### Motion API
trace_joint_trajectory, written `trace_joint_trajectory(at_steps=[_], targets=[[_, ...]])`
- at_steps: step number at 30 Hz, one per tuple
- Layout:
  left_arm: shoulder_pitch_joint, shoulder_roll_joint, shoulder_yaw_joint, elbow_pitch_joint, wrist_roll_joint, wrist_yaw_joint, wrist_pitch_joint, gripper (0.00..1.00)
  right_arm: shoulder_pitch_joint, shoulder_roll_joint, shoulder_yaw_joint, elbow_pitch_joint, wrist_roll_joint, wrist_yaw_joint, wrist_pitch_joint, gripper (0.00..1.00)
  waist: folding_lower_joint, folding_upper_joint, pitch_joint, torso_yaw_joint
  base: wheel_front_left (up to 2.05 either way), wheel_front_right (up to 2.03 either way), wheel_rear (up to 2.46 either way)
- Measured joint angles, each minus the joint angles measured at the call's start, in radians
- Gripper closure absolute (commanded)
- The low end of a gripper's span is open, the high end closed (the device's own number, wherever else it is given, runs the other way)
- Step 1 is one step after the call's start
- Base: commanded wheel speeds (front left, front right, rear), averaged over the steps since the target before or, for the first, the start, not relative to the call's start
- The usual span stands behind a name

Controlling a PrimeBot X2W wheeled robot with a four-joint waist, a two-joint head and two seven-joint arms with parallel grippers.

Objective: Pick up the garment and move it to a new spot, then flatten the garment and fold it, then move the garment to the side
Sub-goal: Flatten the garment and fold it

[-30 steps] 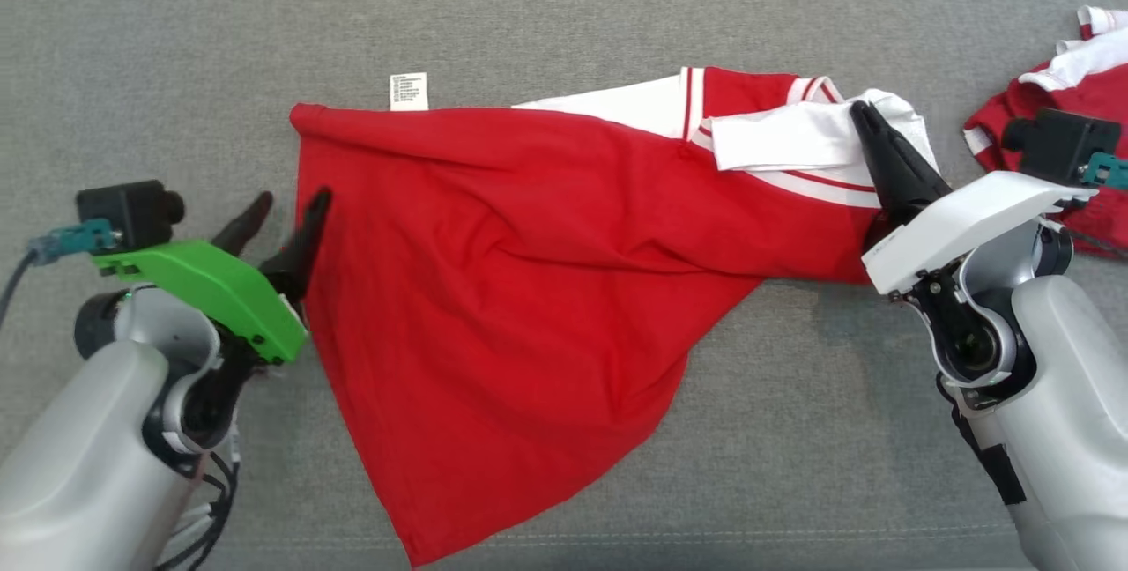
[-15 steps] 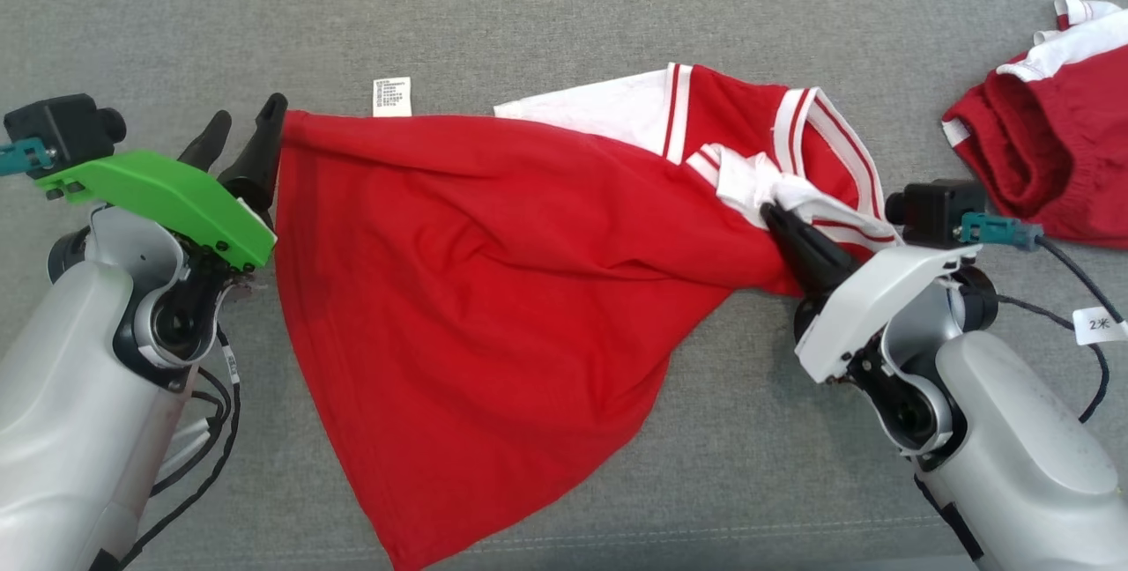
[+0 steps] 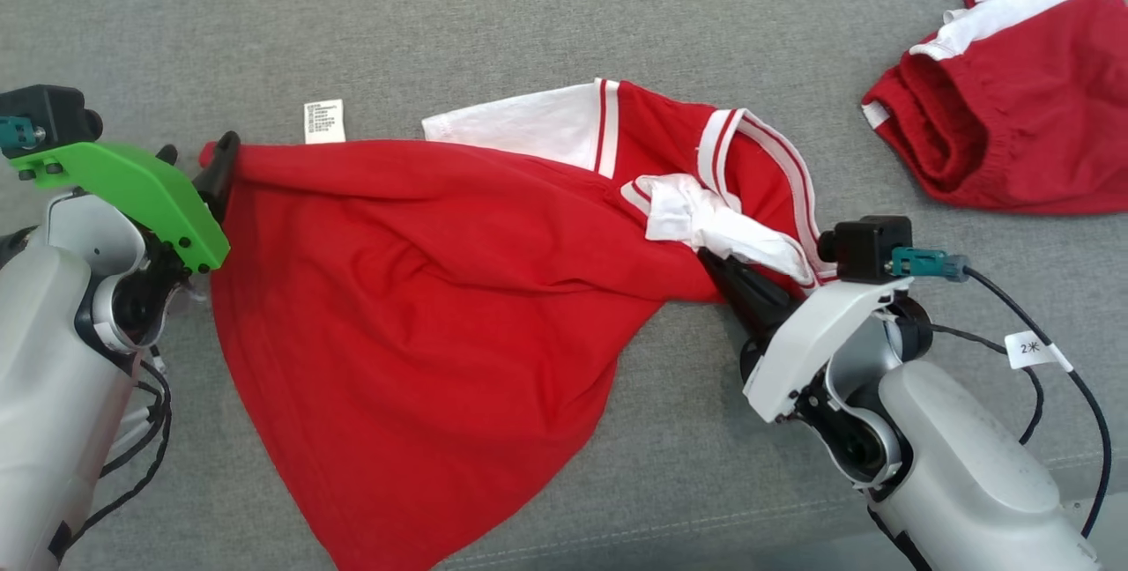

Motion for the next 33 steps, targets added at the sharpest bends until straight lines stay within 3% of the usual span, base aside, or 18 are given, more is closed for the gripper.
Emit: trace_joint_trajectory(at_steps=[9,18,20,21,26,31,33], targets=[[-0.035,-0.01,-0.055,0.058,-0.002,-0.003,0.111,0.0,0.021,0.005,0.002,0.021,-0.001,0.008,-0.017,1.0,0.0,0.0,-0.003,-0.039,0.0,0.0,0.0],[-0.073,-0.019,-0.057,0.094,0.016,-0.03,0.108,0.0,0.023,0.005,-0.005,0.035,-0.001,0.009,-0.027,1.0,-0.0001,0.0,-0.009,-0.03,0.0,0.0,0.0],[-0.077,-0.02,-0.062,0.101,0.017,-0.045,0.12,0.3,0.023,0.004,-0.006,0.038,-0.001,0.009,-0.028,1.0,0.0,0.0,-0.011,-0.027,0.0,0.0,0.0],[-0.076,-0.021,-0.067,0.109,0.017,-0.053,0.121,0.51,0.023,0.004,-0.006,0.039,-0.001,0.009,-0.03,1.0,-0.0001,0.0,-0.012,-0.026,0.0,0.0,0.0],[-0.076,-0.025,-0.078,0.124,0.017,-0.069,0.125,0.63,0.023,0.004,-0.006,0.044,-0.001,0.009,-0.035,1.0,-0.0001,0.0,-0.014,-0.023,0.0,0.0,0.0],[-0.081,-0.029,-0.079,0.141,0.017,-0.085,0.123,0.64,0.023,0.004,-0.007,0.048,-0.001,0.009,-0.036,1.0,-0.0001,0.0,-0.015,-0.022,0.0,0.0,0.0],[-0.091,-0.03,-0.078,0.153,0.017,-0.095,0.118,0.78,0.023,0.006,-0.007,0.05,-0.001,0.01,-0.039,1.0,-0.0001,0.0,-0.015,-0.024,0.0,0.0,0.0]])
